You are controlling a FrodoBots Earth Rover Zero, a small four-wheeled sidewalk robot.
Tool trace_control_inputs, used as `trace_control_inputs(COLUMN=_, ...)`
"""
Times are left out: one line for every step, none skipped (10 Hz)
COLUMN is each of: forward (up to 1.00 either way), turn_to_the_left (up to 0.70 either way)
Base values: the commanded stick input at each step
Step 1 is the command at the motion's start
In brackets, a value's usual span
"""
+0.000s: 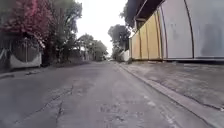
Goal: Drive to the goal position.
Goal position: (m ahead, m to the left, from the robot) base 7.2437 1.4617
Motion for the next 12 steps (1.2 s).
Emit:
trace_control_inputs(forward=1.00, turn_to_the_left=0.00)
trace_control_inputs(forward=1.00, turn_to_the_left=0.00)
trace_control_inputs(forward=1.00, turn_to_the_left=0.00)
trace_control_inputs(forward=1.00, turn_to_the_left=0.00)
trace_control_inputs(forward=1.00, turn_to_the_left=0.00)
trace_control_inputs(forward=1.00, turn_to_the_left=0.00)
trace_control_inputs(forward=1.00, turn_to_the_left=0.00)
trace_control_inputs(forward=1.00, turn_to_the_left=0.00)
trace_control_inputs(forward=1.00, turn_to_the_left=0.00)
trace_control_inputs(forward=1.00, turn_to_the_left=0.00)
trace_control_inputs(forward=1.00, turn_to_the_left=0.00)
trace_control_inputs(forward=1.00, turn_to_the_left=0.00)
